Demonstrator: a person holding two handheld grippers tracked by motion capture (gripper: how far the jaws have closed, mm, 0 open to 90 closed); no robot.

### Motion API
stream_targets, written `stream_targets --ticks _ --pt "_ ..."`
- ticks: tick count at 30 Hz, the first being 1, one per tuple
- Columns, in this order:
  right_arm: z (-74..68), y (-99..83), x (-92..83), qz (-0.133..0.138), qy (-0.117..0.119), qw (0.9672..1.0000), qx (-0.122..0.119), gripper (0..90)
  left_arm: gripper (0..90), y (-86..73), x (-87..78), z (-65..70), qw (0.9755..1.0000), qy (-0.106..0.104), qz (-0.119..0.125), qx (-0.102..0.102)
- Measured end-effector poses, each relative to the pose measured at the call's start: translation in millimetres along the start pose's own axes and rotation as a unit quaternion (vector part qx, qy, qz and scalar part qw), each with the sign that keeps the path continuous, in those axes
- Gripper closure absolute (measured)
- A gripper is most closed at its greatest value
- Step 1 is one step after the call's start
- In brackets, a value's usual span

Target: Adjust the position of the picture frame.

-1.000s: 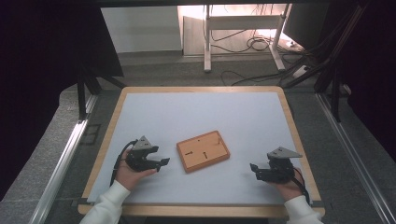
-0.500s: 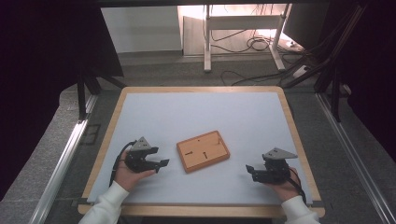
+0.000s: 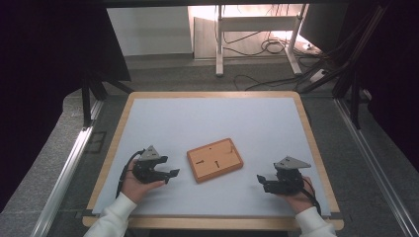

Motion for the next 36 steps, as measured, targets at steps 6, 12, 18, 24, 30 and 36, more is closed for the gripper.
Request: stream_targets --ticks 6,12,18,24,30,36 --pt "0.5 2.6 7.1 0.0 0.004 1.0 -0.003 22.4 26.5 -1.2 1.3 -2.2 1.0 -0.001 -0.001 -0.001" --pt "-2.6 4.7 11.7 -0.001 0.006 1.0 -0.007 23.4 26.2 -0.7 0.1 -2.5 1.0 0.001 0.001 0.002" --pt "-5.2 7.9 15.7 0.002 0.007 0.9999 -0.011 23.8 26.1 -0.9 -0.1 -3.5 1.0 0.003 0.002 0.003" --pt "-8.5 12.5 27.5 0.003 0.015 0.9997 -0.016 24.3 26.0 -2.1 1.6 -4.6 1.0 0.002 -0.002 0.005" --pt "-15.5 18.4 38.0 0.007 0.02 0.9996 -0.018 26.1 25.9 -0.9 0.5 -3.0 1.0 0.002 0.001 0.007" --pt "-20.5 23.0 46.0 0.008 0.022 0.9994 -0.025 27.7 25.9 -0.8 1.1 -1.8 0.9999 0.0 0.001 0.01"
Point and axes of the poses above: each handheld gripper's, and its own axes: x roughly forward along the jaws, y roughly out of its top, z roughly to its right, the point moved 9 cm from there along x, roughly forward along the jaws, and after that the axes turned 14 degrees about z, right-handed, at the moved point
